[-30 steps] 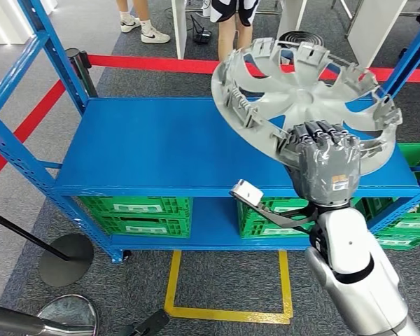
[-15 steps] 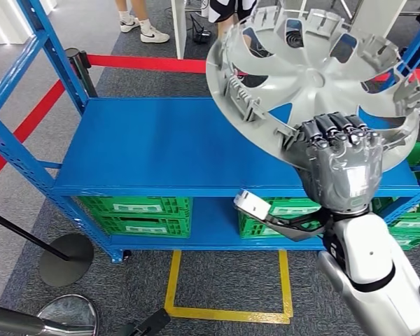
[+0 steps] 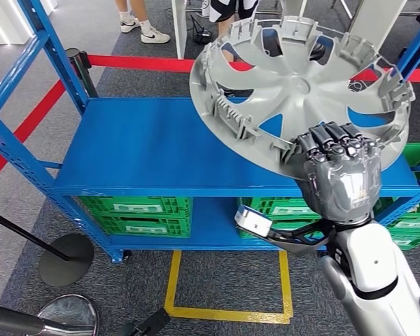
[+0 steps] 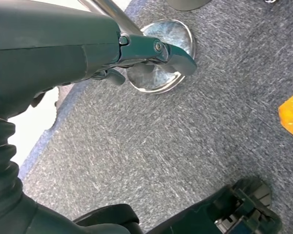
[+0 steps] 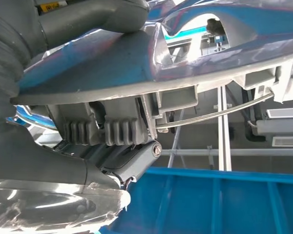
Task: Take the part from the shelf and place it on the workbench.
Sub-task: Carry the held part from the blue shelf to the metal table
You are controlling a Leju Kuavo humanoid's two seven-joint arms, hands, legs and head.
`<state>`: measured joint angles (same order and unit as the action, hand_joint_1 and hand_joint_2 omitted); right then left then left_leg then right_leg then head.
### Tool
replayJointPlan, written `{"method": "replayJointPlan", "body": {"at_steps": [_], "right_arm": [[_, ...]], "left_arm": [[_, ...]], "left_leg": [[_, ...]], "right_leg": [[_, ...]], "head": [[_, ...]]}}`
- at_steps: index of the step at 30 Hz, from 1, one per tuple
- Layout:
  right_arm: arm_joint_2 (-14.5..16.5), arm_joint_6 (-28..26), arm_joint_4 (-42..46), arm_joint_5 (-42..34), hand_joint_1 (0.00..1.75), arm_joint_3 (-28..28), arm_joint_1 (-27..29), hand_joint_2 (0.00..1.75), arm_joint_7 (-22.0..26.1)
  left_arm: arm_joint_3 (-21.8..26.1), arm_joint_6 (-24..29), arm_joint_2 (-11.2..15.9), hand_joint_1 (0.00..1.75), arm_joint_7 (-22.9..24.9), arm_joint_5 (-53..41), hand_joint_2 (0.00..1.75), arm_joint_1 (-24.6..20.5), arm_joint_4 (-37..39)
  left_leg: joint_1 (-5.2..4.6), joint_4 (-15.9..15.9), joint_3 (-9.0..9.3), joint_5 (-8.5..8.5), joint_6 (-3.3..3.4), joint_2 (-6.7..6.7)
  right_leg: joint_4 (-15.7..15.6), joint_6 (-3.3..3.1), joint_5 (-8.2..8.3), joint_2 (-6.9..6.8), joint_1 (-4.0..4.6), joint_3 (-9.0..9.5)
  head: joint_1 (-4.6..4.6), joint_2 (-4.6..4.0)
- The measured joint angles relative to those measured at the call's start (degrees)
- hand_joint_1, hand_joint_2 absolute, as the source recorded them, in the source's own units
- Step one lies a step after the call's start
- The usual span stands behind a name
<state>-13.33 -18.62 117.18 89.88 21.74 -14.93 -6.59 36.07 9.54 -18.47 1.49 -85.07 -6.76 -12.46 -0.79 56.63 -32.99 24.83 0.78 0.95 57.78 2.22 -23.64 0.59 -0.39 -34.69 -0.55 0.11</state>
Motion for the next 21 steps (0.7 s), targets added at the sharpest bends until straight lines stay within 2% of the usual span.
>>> {"method": "replayJointPlan", "body": {"at_steps": [8,13,15,16,17,19,20,21], "right_arm": [[0.61,0.33,-1.24,0.0,1.75,0.13,0.26,1.75,-1.88],[1.02,0.41,-1.78,0.0,1.75,0.32,0.74,1.75,-2.0],[1.08,0.42,-1.82,0.0,1.75,0.4,0.93,1.75,-1.99],[1.08,0.42,-1.82,0.0,1.75,0.42,0.99,1.75,-1.99],[1.08,0.43,-1.82,0.0,1.75,0.43,1.04,1.75,-1.98],[1.09,0.44,-1.86,0.0,1.75,0.46,1.14,1.75,-1.91],[1.1,0.45,-1.91,0.0,1.75,0.48,1.24,1.75,-1.87],[1.11,0.46,-1.99,0.0,1.75,0.49,1.35,1.75,-1.84]], "left_arm": [[0.43,0.83,0.14,0.0,0.44,0.0,1.75,0.17,0.0],[0.69,2.0,0.15,0.0,0.9,0.02,1.75,0.41,0.0],[0.81,2.24,0.13,0.0,0.9,0.02,1.75,0.51,0.0],[0.88,2.32,0.11,0.0,0.9,0.02,1.75,0.54,0.0],[0.98,2.39,0.1,0.0,0.9,0.02,1.75,0.57,0.0],[1.22,2.59,0.1,0.0,0.92,0.02,1.75,0.65,0.0],[1.34,2.68,0.1,0.0,0.93,0.02,1.75,0.71,0.0],[1.45,2.77,0.11,0.0,0.95,0.02,1.75,0.75,0.0]], "left_leg": [[-0.36,0.09,-0.03,0.12,0.31,0.0],[-0.73,0.27,-0.17,0.21,1.1,0.0],[-0.45,-0.26,0.02,-0.32,1.54,-0.07],[-0.26,-0.55,0.12,-0.6,1.73,-0.11],[-0.07,-0.75,0.23,-0.85,1.87,-0.15],[-0.02,-0.76,0.2,-0.89,1.94,-0.18],[-0.02,-0.74,0.19,-0.89,1.94,-0.17],[0.0,-0.71,0.18,-0.88,1.94,-0.17]], "right_leg": [[-0.03,0.28,0.04,-0.01,-0.37,0.01],[-0.25,0.98,0.13,0.0,-0.76,0.06],[-0.14,1.41,-0.14,-0.03,-0.73,-0.14],[0.87,1.55,-1.03,-0.06,-0.68,-0.61],[3.2,1.64,-2.59,-0.1,-0.65,-1.63],[10.8,1.75,-6.51,-0.13,-0.67,-4.8],[14.22,1.83,-7.66,-0.14,-0.7,-6.26],[15.87,1.93,-7.69,-0.15,-0.73,-6.95]], "head": [[0.01,0.0],[0.04,0.0],[0.02,0.0],[-0.06,0.0],[-0.16,0.0],[-0.29,0.0],[-0.29,0.0],[-0.29,0.0]]}}
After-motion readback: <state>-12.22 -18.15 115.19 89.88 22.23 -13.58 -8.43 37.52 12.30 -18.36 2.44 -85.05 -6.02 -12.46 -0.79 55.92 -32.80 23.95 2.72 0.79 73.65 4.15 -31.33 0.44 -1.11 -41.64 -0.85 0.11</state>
